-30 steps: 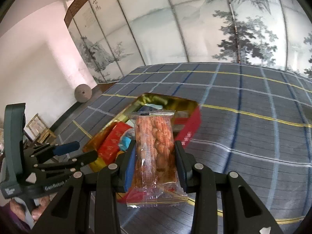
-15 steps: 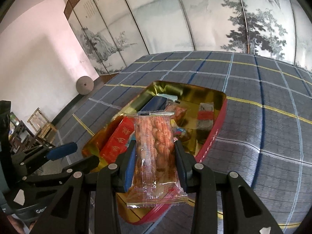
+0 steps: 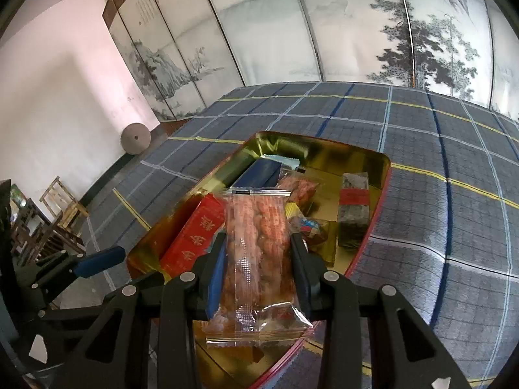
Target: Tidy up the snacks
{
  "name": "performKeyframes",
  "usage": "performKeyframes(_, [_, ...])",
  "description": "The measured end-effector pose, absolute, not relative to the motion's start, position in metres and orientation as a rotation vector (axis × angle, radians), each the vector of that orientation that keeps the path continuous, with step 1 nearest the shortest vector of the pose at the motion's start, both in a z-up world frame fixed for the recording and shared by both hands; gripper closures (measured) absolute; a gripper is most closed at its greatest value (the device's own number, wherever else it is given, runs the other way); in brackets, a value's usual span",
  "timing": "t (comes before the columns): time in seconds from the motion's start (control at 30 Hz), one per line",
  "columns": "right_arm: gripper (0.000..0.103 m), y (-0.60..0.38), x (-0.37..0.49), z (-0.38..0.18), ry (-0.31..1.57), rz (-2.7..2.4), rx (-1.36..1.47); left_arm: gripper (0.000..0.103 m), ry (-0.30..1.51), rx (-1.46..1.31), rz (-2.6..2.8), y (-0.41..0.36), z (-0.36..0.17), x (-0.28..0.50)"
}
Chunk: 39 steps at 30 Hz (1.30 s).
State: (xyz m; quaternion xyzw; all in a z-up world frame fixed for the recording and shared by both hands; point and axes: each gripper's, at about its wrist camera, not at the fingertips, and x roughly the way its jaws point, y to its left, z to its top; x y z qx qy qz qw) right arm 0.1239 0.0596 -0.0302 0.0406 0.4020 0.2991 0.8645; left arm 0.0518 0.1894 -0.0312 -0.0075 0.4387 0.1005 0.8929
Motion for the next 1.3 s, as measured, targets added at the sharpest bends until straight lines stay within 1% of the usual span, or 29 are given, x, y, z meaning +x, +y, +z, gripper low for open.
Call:
performKeyframes(0.33, [0.066, 0.065, 0.125, -0.033, 0.840, 0.620, 0.084, 0.045, 0.894, -0.041, 0.208, 0.199, -0.036, 0.053])
performKeyframes(0.57, [0.065, 0.061, 0.109, -0.013, 0.751, 0.602, 0.072, 0.045, 0.859, -0.042, 0.241, 0.204, -0.032, 0.047])
performKeyframes(0.67, [0.061, 0.055, 0.096, 0.000, 0.705, 0.591, 0.059, 0.045, 0.808, -0.043, 0.266, 0.204, -0.024, 0.039])
performKeyframes(0.77, [0.061, 0.046, 0.082, 0.013, 0.668, 0.582, 0.058, 0.045, 0.726, -0.035, 0.313, 0.202, -0.009, 0.024])
performKeyframes(0.83, [0.061, 0.038, 0.072, 0.024, 0.640, 0.578, 0.063, 0.044, 0.611, -0.024, 0.382, 0.197, 0.009, 0.005])
performKeyframes(0.87, [0.060, 0.035, 0.068, 0.028, 0.628, 0.575, 0.064, 0.033, 0.556, -0.015, 0.406, 0.191, 0.021, -0.006])
performKeyframes(0.9, [0.060, 0.031, 0.063, 0.033, 0.615, 0.572, 0.067, 0.025, 0.522, -0.003, 0.403, 0.186, 0.032, -0.015])
performKeyframes(0.93, [0.060, 0.027, 0.057, 0.039, 0.599, 0.572, 0.075, 0.020, 0.480, 0.007, 0.402, 0.182, 0.042, -0.024])
performKeyframes(1.0, [0.059, 0.018, 0.046, 0.051, 0.565, 0.567, 0.089, 0.020, 0.331, 0.036, 0.445, 0.170, 0.065, -0.052])
performKeyframes(1.03, [0.058, 0.014, 0.042, 0.057, 0.551, 0.567, 0.094, 0.015, 0.240, 0.061, 0.453, 0.162, 0.078, -0.069])
performKeyframes(1.07, [0.057, 0.011, 0.038, 0.062, 0.538, 0.566, 0.098, 0.004, 0.180, 0.085, 0.442, 0.154, 0.088, -0.081])
performKeyframes(1.1, [0.056, 0.008, 0.033, 0.068, 0.524, 0.566, 0.103, 0.000, 0.129, 0.106, 0.411, 0.146, 0.099, -0.093])
performKeyframes(1.17, [0.056, 0.003, 0.023, 0.079, 0.491, 0.568, 0.109, 0.000, 0.083, 0.107, 0.365, 0.134, 0.114, -0.109])
performKeyframes(1.23, [0.053, -0.001, 0.010, 0.088, 0.461, 0.566, 0.108, 0.000, 0.106, 0.109, 0.309, 0.124, 0.125, -0.118])
performKeyframes(1.3, [0.048, -0.005, 0.000, 0.094, 0.435, 0.561, 0.105, 0.000, 0.137, 0.111, 0.280, 0.116, 0.131, -0.123])
